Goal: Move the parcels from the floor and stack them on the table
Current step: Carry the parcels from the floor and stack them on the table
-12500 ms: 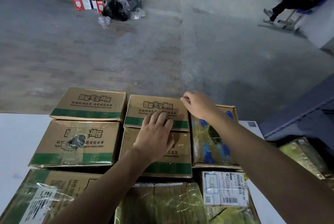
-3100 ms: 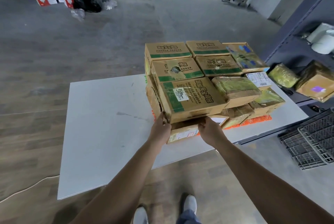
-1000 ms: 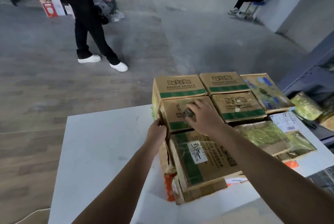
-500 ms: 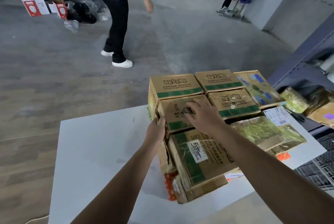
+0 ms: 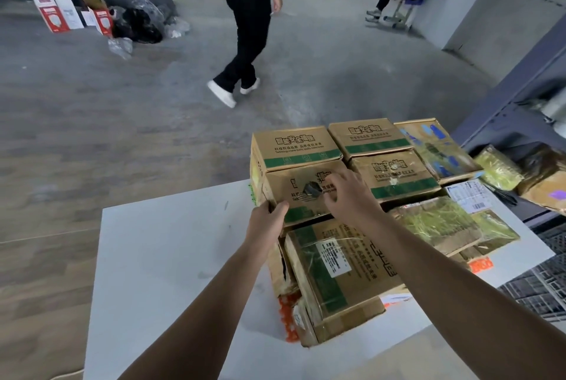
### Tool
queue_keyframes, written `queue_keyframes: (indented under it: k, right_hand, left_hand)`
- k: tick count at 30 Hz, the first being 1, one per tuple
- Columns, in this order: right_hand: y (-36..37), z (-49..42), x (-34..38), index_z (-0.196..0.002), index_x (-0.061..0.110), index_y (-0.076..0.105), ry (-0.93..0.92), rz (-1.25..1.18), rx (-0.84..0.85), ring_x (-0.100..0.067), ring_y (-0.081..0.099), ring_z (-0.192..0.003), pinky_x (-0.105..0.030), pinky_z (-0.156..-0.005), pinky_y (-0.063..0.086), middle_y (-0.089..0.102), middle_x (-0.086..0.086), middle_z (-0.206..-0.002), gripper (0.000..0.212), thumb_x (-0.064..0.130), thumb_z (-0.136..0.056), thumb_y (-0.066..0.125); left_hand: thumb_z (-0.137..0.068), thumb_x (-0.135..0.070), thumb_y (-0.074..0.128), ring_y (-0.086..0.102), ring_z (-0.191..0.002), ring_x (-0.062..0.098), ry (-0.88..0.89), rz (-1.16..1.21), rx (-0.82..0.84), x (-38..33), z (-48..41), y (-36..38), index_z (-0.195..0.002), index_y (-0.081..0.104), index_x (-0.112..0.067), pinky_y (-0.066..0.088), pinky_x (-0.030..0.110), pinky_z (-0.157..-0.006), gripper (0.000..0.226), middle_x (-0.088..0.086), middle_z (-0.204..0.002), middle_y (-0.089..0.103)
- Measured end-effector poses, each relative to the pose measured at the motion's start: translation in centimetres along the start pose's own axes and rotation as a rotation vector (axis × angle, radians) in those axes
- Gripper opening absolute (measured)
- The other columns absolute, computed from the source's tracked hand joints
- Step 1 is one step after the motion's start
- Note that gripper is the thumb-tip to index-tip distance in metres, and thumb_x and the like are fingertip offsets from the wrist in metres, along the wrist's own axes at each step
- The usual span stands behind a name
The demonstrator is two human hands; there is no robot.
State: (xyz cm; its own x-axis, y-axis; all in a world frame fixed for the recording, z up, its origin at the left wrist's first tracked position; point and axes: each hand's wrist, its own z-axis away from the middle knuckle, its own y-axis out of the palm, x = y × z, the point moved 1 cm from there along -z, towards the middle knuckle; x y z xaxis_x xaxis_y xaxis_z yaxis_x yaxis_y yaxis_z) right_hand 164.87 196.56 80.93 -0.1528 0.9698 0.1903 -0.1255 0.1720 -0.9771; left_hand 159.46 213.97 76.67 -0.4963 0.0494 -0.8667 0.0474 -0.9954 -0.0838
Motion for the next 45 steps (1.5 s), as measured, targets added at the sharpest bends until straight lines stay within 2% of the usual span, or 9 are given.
queue_keyframes:
  k: [11,15,18,21,29,32,34,38,45]
  right_hand:
    - [-0.2,0.0,0.9,-0.126,0.020,0.050,0.074,0.110,0.002,-0.021,0.045,-0.121,-0.049,-0.101,0.041,0.044,-0.001,-0.133,0.032,0.034,-0.097,0.044]
    - [-0.1,0.5,0.5,-0.125,0.020,0.049,0.056,0.101,-0.026,-0.019,0.046,-0.120,-0.044,-0.101,0.042,0.046,0.000,-0.131,0.032,0.033,-0.097,0.045]
    - [-0.2,1.1,0.2,-0.126,0.019,0.049,0.071,0.067,-0.076,-0.016,0.047,-0.118,-0.038,-0.098,0.044,0.047,0.000,-0.128,0.031,0.030,-0.097,0.045]
    - [-0.3,2.2,-0.1,-0.127,0.021,0.048,0.127,0.047,-0.115,-0.016,0.046,-0.119,-0.038,-0.099,0.043,0.047,0.000,-0.129,0.031,0.028,-0.097,0.046]
    - [0.0,6.7,-1.0,-0.133,0.017,0.046,0.273,0.047,-0.228,-0.023,0.043,-0.125,-0.040,-0.100,0.043,0.045,-0.006,-0.135,0.039,0.025,-0.096,0.050]
    - [0.1,7.6,-1.2,-0.132,0.016,0.047,0.309,0.031,-0.212,-0.025,0.044,-0.123,-0.038,-0.097,0.046,0.044,-0.007,-0.136,0.038,0.024,-0.095,0.052]
    - [0.1,7.8,-1.1,-0.133,0.016,0.047,0.285,0.005,-0.199,-0.025,0.044,-0.124,-0.038,-0.098,0.046,0.043,-0.007,-0.136,0.039,0.023,-0.095,0.052]
    - [-0.2,7.9,-0.9,-0.137,0.015,0.045,0.221,-0.044,-0.189,-0.023,0.040,-0.130,-0.035,-0.104,0.040,0.042,-0.006,-0.140,0.042,0.019,-0.096,0.050]
    - [-0.3,8.2,-1.5,-0.139,0.017,0.045,0.172,-0.112,-0.173,-0.019,0.037,-0.133,-0.033,-0.107,0.039,0.040,-0.003,-0.141,0.043,0.019,-0.096,0.048]
  left_hand:
    - [-0.097,-0.037,0.048,0.059,-0.085,0.006,-0.015,0.005,0.038,-0.1,-0.7,-0.3,-0.118,0.053,-0.017,0.041,0.011,-0.051,0.029,-0.004,-0.101,0.063]
    - [-0.098,-0.039,0.045,0.055,-0.076,0.004,0.007,-0.023,0.019,0.0,-0.4,0.1,-0.113,0.052,-0.020,0.039,0.015,-0.054,0.025,-0.005,-0.095,0.061]
    - [-0.094,-0.046,0.047,0.057,-0.095,0.010,0.000,-0.001,-0.044,0.6,-0.1,0.1,-0.128,0.045,-0.020,0.047,0.021,-0.069,0.043,-0.001,-0.116,0.058]
    - [-0.075,-0.067,0.050,0.056,-0.113,0.018,0.036,-0.037,-0.046,1.7,0.3,0.4,-0.134,0.041,-0.031,0.051,0.042,-0.094,0.070,-0.002,-0.128,0.053]
    - [-0.056,-0.076,0.071,0.056,-0.117,0.012,0.197,-0.167,0.094,4.7,1.9,1.5,-0.131,0.041,-0.038,0.053,0.046,-0.092,0.090,-0.011,-0.131,0.053]
    - [-0.064,-0.073,0.068,0.053,-0.121,0.013,0.228,-0.191,0.120,4.4,2.7,1.6,-0.133,0.042,-0.039,0.050,0.050,-0.096,0.081,-0.009,-0.136,0.050]
    - [-0.077,-0.059,0.066,0.046,-0.128,0.017,0.236,-0.231,0.113,3.6,3.4,1.5,-0.139,0.038,-0.035,0.043,0.042,-0.102,0.073,-0.005,-0.142,0.043]
    - [-0.080,-0.055,0.060,0.047,-0.127,0.019,0.244,-0.226,0.103,3.6,2.9,1.3,-0.142,0.034,-0.031,0.047,0.025,-0.086,0.072,-0.001,-0.142,0.044]
    - [-0.086,-0.049,0.056,0.049,-0.125,0.024,0.177,-0.182,0.013,3.3,3.1,1.6,-0.139,0.032,-0.030,0.051,0.045,-0.094,0.061,0.001,-0.138,0.046]
